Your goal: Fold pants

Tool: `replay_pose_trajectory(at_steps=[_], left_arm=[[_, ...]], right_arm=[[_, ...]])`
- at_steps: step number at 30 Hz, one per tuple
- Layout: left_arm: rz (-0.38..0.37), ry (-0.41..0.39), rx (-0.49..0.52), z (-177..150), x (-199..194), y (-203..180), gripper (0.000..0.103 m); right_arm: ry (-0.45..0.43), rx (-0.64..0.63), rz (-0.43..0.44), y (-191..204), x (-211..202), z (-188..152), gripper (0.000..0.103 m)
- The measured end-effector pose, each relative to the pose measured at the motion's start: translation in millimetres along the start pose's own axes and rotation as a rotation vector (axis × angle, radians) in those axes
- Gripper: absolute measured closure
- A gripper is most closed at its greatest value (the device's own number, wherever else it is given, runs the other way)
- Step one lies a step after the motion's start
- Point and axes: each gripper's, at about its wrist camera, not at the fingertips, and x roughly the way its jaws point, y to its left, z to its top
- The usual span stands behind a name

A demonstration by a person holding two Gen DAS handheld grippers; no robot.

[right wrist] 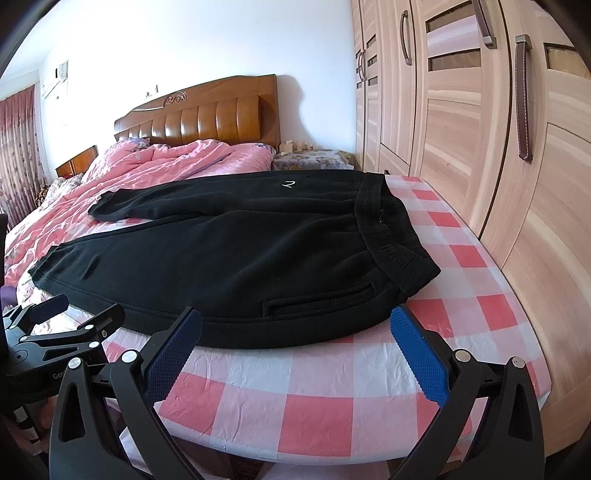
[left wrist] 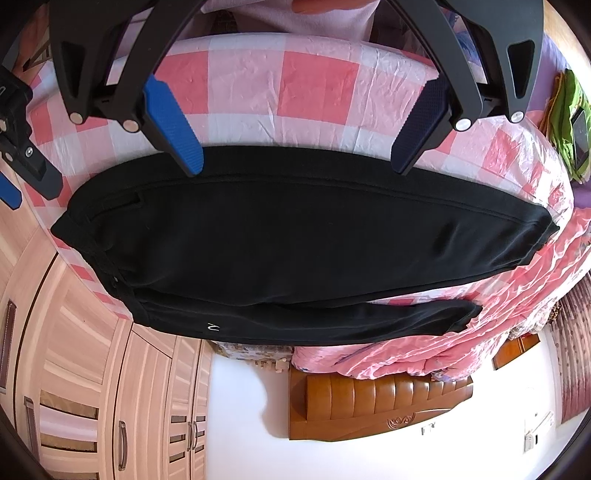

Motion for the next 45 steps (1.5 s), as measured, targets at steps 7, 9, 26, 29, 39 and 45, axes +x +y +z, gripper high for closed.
replay_pose_trajectory(at_steps=[7, 9, 26, 29, 39, 45], left_arm=[[-0.001, 0.003, 0.002, -0.3, 0.1, -0.5, 0.001], [-0.001, 0.004, 0.003, -0.5, 0.6, -0.3, 0.001], [-0.003, 0.006, 0.006, -1.6, 1.5, -0.7, 0.001], [-0.003, 0.007, 0.006, -1.7, 1.6, -0.7, 0.001], [-0.004, 0.006, 0.006, -1.9, 1.4, -1.4, 0.001], [-0.004, 0.007, 0.007, -2.1, 1.6, -1.6, 0.001]], right_arm=[[0.009, 0.009, 0.005, -2.4, 1.9, -1.0, 0.004], [0.009, 0.01, 0.006, -1.9, 1.7, -1.5, 0.004], [0.017, 0.018, 0.011, -4.1, 2.0, 0.8, 0.004], [0.018, 0.019, 0.011, -3.8, 2.1, 0.8, 0.004], [0.026, 0.033, 0.014, -5.5, 2.2, 1.4, 0.004], [0.025, 0.033, 0.015, -5.6, 2.3, 1.8, 0.004]])
